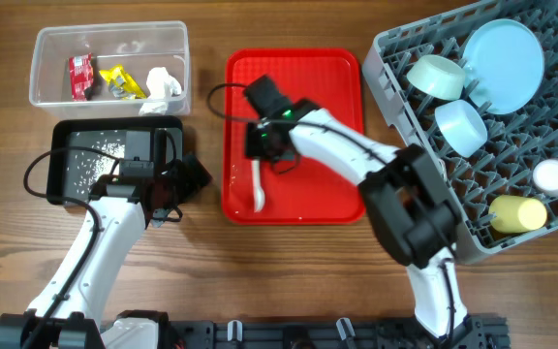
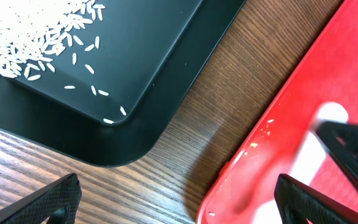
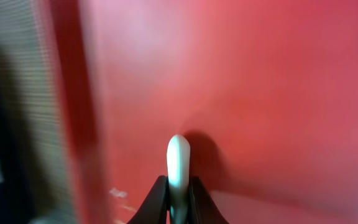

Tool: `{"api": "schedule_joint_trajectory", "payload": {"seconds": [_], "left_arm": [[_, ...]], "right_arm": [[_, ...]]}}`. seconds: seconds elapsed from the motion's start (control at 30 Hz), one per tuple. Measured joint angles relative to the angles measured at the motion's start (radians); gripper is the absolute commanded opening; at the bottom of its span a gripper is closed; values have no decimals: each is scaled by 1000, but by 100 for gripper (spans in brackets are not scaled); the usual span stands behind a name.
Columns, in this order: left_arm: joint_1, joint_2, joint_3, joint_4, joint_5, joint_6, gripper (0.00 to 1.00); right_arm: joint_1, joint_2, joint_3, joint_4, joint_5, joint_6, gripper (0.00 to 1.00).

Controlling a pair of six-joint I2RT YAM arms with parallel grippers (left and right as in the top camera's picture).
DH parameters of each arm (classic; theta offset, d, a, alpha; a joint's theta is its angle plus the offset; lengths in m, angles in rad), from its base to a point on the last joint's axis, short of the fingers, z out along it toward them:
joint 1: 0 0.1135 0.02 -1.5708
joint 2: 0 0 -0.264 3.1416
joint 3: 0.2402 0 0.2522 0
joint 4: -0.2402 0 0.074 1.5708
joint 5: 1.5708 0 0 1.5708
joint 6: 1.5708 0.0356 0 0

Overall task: Sort waste into correct bins and load items into the dishwasher rack
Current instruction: 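Carry the white spoon into the rack and release it with the right gripper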

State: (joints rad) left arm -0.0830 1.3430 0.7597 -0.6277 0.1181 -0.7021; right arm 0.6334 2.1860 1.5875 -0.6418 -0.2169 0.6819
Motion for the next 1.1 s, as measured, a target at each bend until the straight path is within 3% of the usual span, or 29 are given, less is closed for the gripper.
{"api": "schedule_joint_trajectory", "payload": {"seconds": [0.17,0.3,0.47,0.57,0.8,1.1], "left_arm": [[0,0,0,-1,0,0,100],[0,0,0,0,0,0,100],[0,0,0,0,0,0,100],[0,0,0,0,0,0,100],[0,0,0,0,0,0,100],[0,0,0,0,0,0,100]], "right_arm": [[-136,-106,27,-225,-12,-238,4],[-272,-300,60,-374,15,-440,5],[-451,-566,90,-485,86,-701,5],[-513,-639,94,-536,106,-867,4],[-586,-598,58,-566,131,-1178,4],[-662,-455,19,-525,174,-1248,4]]}}
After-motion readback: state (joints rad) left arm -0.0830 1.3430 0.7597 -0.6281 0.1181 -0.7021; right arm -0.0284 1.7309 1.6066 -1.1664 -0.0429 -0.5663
